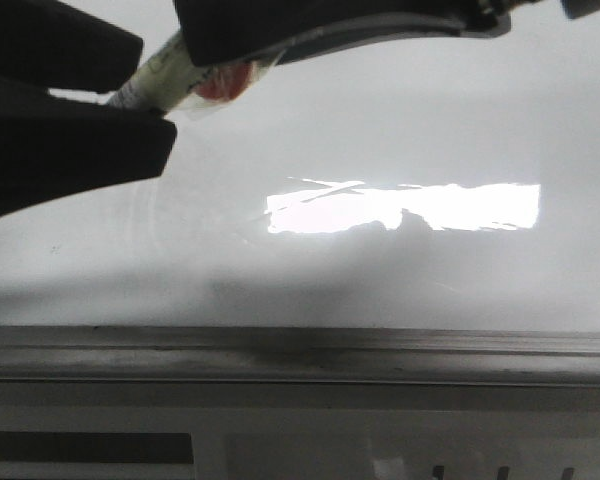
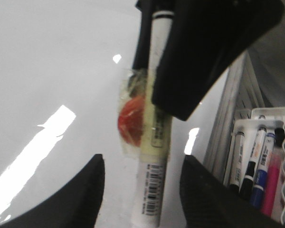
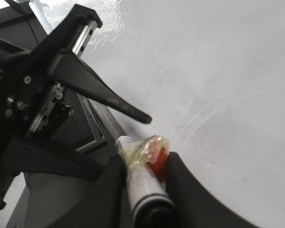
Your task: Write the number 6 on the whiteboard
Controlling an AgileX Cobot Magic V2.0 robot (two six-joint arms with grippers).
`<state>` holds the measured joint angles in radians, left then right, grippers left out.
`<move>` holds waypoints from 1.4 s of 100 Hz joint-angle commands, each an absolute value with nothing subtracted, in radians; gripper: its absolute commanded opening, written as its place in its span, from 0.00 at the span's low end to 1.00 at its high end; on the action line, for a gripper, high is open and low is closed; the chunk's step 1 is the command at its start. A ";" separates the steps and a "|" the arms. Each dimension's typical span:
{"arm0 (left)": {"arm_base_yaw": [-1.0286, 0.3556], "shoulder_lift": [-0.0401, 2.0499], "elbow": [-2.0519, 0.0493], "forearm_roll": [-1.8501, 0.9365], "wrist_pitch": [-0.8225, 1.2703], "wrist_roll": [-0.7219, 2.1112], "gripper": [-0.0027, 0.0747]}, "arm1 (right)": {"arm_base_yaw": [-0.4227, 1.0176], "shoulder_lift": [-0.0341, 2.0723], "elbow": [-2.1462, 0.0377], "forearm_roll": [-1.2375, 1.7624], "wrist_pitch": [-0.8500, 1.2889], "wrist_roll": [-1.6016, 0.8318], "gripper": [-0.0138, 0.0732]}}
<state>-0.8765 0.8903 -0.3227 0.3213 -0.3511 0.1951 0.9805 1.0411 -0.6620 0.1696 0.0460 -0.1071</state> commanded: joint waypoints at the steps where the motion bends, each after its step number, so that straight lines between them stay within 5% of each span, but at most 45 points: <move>1: -0.856 0.836 -0.356 0.219 -0.405 0.183 0.55 | 0.951 1.031 -0.697 0.209 0.000 -0.113 0.09; 53: -0.573 0.561 -0.356 0.034 -0.282 0.185 0.53 | 0.749 1.036 -0.880 0.238 0.162 -0.113 0.09; 104: -0.564 0.561 -0.356 0.029 -0.283 0.183 0.53 | 0.711 1.275 -0.941 0.270 0.237 -0.113 0.09; 140: -0.564 0.561 -0.356 0.029 -0.283 0.183 0.53 | 0.714 1.150 -0.854 0.285 0.269 -0.112 0.09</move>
